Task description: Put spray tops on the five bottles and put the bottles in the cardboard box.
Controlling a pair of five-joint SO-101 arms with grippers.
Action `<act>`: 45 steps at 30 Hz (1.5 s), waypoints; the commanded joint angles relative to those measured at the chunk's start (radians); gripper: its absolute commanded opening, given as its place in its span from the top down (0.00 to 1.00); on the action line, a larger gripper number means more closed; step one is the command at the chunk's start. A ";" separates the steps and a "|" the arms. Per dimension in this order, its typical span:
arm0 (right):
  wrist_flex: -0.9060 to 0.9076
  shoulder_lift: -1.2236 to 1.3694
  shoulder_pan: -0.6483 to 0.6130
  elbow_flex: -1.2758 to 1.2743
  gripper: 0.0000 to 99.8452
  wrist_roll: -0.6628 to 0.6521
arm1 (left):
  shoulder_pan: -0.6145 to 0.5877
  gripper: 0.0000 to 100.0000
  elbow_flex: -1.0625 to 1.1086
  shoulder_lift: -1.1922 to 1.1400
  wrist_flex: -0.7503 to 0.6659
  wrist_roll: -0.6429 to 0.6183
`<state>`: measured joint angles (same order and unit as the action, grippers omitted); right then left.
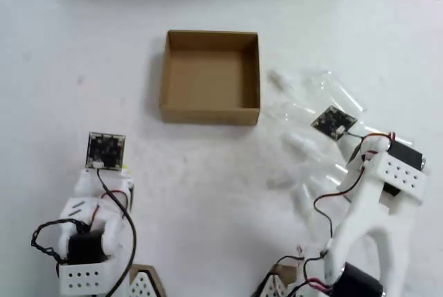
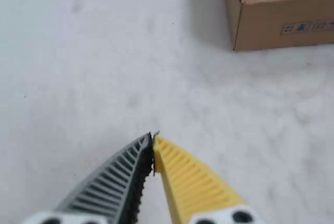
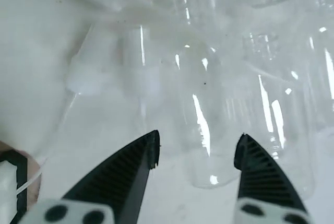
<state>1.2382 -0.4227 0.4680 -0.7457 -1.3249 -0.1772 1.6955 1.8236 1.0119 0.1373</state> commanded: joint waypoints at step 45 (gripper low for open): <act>0.367 0.142 -0.039 0.414 0.98 0.273 | -0.007 0.97 -0.003 0.005 0.015 0.008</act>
<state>1.5021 -0.2156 0.4695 -0.4266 -1.1239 -0.1772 1.6955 1.8236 1.0119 0.1373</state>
